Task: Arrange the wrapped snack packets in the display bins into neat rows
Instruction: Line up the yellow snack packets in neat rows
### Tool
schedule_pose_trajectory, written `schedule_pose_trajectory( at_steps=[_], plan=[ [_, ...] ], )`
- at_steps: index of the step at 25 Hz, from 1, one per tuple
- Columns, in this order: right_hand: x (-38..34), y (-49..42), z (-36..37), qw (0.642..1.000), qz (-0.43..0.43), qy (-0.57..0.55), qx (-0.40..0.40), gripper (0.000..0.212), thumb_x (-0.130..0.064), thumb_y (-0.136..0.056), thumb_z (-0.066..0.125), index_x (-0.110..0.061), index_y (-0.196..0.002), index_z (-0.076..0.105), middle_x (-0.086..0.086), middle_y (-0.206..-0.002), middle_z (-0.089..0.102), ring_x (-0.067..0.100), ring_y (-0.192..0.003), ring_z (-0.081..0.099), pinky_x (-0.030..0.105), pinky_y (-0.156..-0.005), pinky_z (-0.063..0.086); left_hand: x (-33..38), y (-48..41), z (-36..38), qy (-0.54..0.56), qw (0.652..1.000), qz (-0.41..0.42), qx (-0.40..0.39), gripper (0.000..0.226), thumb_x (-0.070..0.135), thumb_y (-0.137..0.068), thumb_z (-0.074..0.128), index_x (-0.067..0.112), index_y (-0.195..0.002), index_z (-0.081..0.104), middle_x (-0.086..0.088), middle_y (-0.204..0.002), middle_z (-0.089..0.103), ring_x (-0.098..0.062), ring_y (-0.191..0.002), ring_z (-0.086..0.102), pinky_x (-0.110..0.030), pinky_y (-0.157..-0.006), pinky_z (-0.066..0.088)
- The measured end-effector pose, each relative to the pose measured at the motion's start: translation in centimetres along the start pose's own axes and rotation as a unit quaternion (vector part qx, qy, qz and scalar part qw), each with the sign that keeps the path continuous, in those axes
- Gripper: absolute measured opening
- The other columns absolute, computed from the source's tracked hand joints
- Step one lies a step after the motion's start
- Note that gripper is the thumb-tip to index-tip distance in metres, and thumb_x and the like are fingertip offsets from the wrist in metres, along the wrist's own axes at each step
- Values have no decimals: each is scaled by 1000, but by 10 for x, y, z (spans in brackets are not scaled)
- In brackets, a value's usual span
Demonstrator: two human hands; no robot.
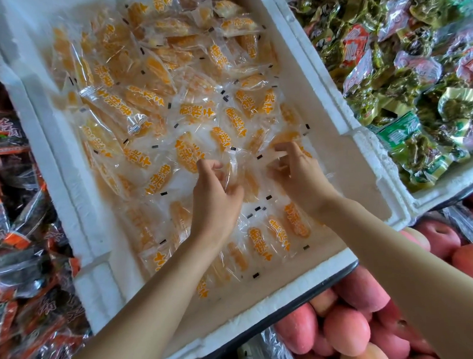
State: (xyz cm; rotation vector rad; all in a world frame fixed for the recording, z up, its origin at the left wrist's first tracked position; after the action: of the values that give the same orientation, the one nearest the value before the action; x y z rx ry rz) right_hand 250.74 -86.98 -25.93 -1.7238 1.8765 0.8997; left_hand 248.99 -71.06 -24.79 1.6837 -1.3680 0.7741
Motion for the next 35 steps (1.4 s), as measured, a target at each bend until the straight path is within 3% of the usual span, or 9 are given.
schedule_pose_trajectory(
  at_steps=[5, 8, 11, 16, 19, 23, 28, 32, 35],
  plan=[
    [1, 1, 6, 991, -71, 108, 21, 56, -9, -90, 57, -11, -140, 33, 10, -131, 51, 24, -119, 50, 34, -92, 44, -5, 0, -4, -19, 1000, -2, -10, 37, 8, -87, 60, 15, -118, 40, 4, -92, 49, -6, -73, 50, -7, -54, 40],
    [6, 13, 6, 954, -157, 234, 101, 39, -3, -80, 65, -12, -118, 57, 8, -114, 57, 30, -104, 55, 33, -64, 46, -7, 1, -3, -17, 1000, -3, -8, 35, 8, -87, 60, 16, -115, 41, 3, -93, 51, -9, -75, 52, -10, -54, 41],
    [20, 20, 8, 945, -156, 288, 10, 35, 8, -75, 64, -13, -103, 63, 2, -108, 56, 25, -97, 57, 28, -49, 42, -8, 1, -3, -22, 1000, -1, -15, 34, 8, -87, 59, 16, -115, 42, 1, -97, 50, -11, -75, 53, -11, -53, 41],
    [13, 8, 5, 952, -106, 285, -32, 33, -2, -91, 51, -14, -122, 53, 5, -123, 47, 24, -107, 50, 36, -65, 50, -9, 2, -2, -14, 1000, -18, -18, 33, 8, -88, 59, 17, -116, 43, -1, -100, 51, -18, -79, 57, -12, -54, 40],
    [9, 10, -5, 944, -143, 291, 55, 37, -8, -89, 60, -13, -125, 56, 9, -123, 53, 29, -105, 55, 37, -64, 51, -7, 4, -2, 3, 1000, -11, -25, 32, 9, -88, 60, 22, -110, 41, -2, -101, 53, -14, -80, 54, -18, -60, 40],
    [17, -18, -32, 916, -149, 370, 28, 54, -29, -86, 65, -16, -135, 47, 7, -137, 48, 31, -128, 41, 41, -104, 35, -2, 5, -1, 10, 999, 14, -31, 32, 13, -89, 62, 20, -112, 42, 9, -94, 48, -6, -80, 49, -11, -59, 39],
    [12, -44, -31, 893, -117, 434, 33, 32, -23, -94, 53, -17, -126, 52, 4, -119, 57, 27, -107, 43, 35, -91, 35, 5, 6, 3, 31, 998, 9, -47, 31, 12, -90, 61, 21, -110, 40, 14, -91, 46, -2, -77, 48, -3, -59, 39],
    [-1, -18, -40, 943, -73, 310, 97, 37, -24, -95, 51, -14, -130, 46, 9, -119, 57, 30, -111, 45, 37, -89, 39, 11, 6, 4, 81, 994, -41, -57, 26, 10, -90, 59, 19, -108, 42, 12, -90, 48, -2, -73, 49, -3, -53, 39],
    [1, 17, -49, 964, -24, 224, 145, 30, -31, -94, 50, -17, -121, 44, 6, -113, 59, 28, -101, 54, 37, -69, 46, 16, 7, 6, 104, 992, -50, -53, 24, 7, -89, 59, 16, -104, 43, 8, -84, 50, -4, -65, 49, -5, -49, 38]
  ],
)
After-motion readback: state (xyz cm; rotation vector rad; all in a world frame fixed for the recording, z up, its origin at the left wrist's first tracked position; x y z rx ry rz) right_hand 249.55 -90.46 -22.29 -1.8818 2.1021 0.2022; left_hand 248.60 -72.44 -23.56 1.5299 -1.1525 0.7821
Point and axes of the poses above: each hand's wrist, its own y-axis away from the middle knuckle, its own z-axis out of the palm, x = y × z, the point moved 1 cm from there along -y, towards the middle knuckle
